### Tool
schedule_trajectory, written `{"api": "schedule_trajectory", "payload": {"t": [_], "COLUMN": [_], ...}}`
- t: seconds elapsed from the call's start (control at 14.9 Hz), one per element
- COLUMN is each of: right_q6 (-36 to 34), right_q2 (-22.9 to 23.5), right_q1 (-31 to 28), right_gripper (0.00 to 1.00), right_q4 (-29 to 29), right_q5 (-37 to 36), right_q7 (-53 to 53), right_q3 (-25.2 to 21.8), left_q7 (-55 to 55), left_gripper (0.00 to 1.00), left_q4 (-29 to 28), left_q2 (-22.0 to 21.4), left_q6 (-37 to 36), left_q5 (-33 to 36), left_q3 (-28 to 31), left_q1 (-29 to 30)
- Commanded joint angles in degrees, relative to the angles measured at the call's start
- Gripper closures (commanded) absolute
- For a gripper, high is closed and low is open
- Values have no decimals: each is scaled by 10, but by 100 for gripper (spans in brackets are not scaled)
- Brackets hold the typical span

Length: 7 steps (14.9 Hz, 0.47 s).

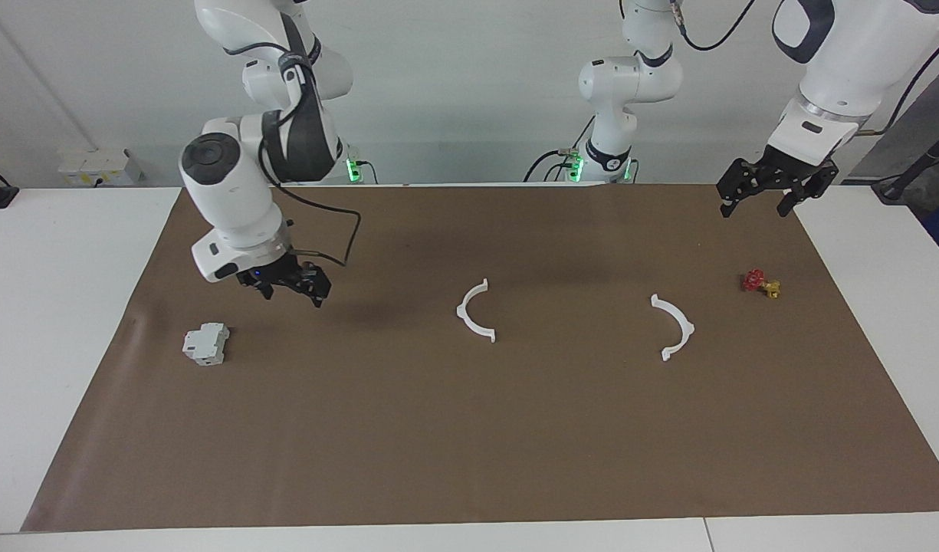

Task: Assemble drain pipe with both arms
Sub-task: 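Withdraw the right gripper while the left gripper reaches the other half-ring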

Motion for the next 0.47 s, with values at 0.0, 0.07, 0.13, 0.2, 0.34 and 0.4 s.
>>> {"api": "schedule_trajectory", "payload": {"t": [0.0,0.07,0.13,0.2,0.34,0.4], "right_q6": [-43,-56,-64,-74,-98,-109], "right_q2": [-26,-29,-35,-41,-61,-74], "right_q1": [-49,-62,-76,-90,-115,-120], "right_gripper": [0,0,0,0,0,0], "right_q4": [-10,-10,-10,-9,-5,-4], "right_q5": [-6,-6,-7,-7,-10,-15], "right_q7": [-48,-56,-67,-87,-131,-140], "right_q3": [10,9,9,9,9,9], "left_q7": [-11,-11,-12,-13,-13,-13], "left_gripper": [0,0,0,0,0,0], "left_q4": [-177,-207,-216,-215,-224,-231], "left_q2": [-69,-67,-56,-35,-6,11], "left_q6": [189,234,258,272,300,321], "left_q5": [4,3,4,3,3,3], "left_q3": [1,1,1,1,1,2], "left_q1": [-2,-2,-2,-3,2,4]}}
